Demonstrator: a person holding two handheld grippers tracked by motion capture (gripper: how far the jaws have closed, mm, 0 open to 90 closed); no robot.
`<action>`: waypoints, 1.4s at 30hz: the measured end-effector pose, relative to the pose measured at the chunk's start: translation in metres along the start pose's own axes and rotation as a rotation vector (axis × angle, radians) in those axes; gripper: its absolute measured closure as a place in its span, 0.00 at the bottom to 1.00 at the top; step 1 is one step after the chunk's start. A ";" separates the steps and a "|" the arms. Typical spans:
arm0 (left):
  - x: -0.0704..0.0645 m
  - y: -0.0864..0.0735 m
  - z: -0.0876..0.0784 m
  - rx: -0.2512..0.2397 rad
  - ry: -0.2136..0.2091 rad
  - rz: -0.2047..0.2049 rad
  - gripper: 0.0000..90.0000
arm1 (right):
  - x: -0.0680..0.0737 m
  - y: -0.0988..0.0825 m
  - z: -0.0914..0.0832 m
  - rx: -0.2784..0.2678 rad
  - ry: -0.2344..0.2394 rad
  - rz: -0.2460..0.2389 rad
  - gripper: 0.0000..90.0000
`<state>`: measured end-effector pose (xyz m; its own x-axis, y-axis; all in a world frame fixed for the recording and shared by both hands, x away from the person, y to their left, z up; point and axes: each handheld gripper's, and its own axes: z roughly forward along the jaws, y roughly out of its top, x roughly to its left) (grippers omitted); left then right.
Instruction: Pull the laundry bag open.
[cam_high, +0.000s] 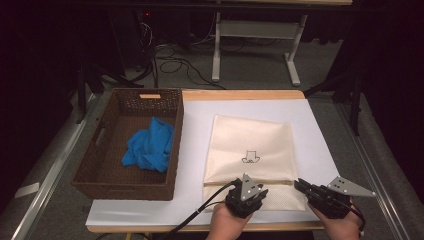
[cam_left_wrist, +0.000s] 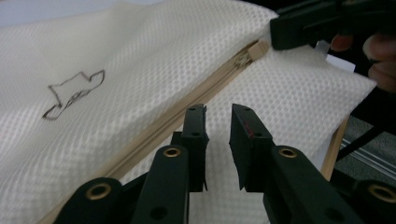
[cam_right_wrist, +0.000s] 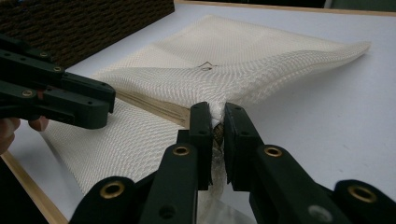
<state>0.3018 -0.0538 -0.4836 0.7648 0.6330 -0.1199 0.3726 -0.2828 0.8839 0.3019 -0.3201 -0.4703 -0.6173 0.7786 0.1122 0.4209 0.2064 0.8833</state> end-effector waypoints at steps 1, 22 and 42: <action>-0.002 0.003 0.003 0.001 -0.003 0.001 0.87 | 0.000 0.000 0.000 0.000 0.000 0.000 0.93; -0.024 0.021 0.051 0.046 -0.015 0.006 0.78 | 0.003 0.001 0.001 -0.005 0.014 -0.012 0.93; -0.021 0.020 0.051 0.033 -0.032 -0.028 0.74 | 0.006 0.001 0.001 0.003 0.014 -0.028 0.93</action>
<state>0.3203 -0.1093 -0.4868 0.7701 0.6176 -0.1598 0.4114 -0.2893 0.8643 0.2989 -0.3150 -0.4693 -0.6382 0.7641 0.0937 0.4051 0.2298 0.8849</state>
